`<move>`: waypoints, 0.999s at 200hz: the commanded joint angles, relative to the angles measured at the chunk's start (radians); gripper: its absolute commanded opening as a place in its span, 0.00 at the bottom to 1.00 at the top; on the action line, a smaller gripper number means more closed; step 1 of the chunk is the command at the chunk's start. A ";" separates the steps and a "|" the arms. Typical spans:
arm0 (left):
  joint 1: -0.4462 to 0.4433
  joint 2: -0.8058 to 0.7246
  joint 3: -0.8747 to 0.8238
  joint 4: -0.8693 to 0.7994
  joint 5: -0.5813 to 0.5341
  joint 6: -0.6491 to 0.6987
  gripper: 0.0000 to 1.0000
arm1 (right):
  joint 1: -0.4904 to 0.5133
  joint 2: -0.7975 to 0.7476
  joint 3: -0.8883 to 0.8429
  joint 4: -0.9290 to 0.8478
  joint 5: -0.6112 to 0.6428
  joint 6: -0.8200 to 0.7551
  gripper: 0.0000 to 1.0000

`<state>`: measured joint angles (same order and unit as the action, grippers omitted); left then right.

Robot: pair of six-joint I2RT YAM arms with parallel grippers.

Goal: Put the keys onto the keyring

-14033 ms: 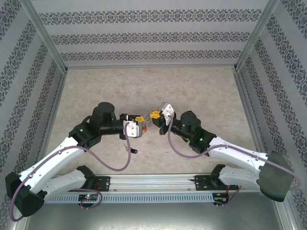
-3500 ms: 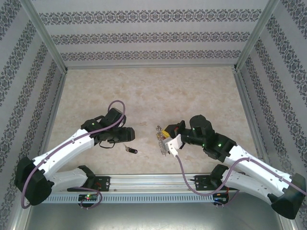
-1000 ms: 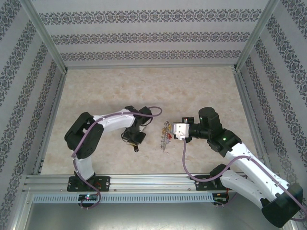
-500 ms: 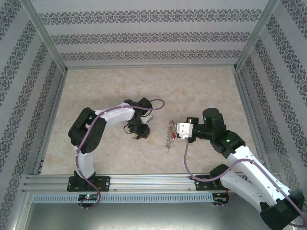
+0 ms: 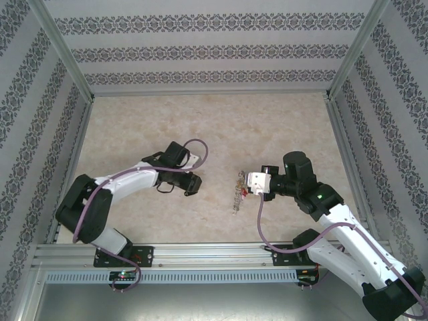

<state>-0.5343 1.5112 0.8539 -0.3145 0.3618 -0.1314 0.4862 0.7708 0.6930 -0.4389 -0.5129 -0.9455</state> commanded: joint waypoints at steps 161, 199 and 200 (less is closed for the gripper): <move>0.013 0.137 -0.091 0.201 0.133 0.189 0.40 | -0.032 0.025 0.077 -0.049 0.004 0.026 0.00; 0.013 0.105 -0.111 0.211 0.103 0.170 0.41 | -0.035 0.025 0.071 -0.046 -0.004 0.025 0.00; 0.013 0.104 -0.110 0.210 0.102 0.169 0.41 | -0.035 0.025 0.071 -0.046 -0.004 0.025 0.00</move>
<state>-0.5232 1.6474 0.7620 -0.0750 0.4789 0.0521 0.4599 0.8032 0.7361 -0.4950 -0.5022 -0.9371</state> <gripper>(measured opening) 0.404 0.049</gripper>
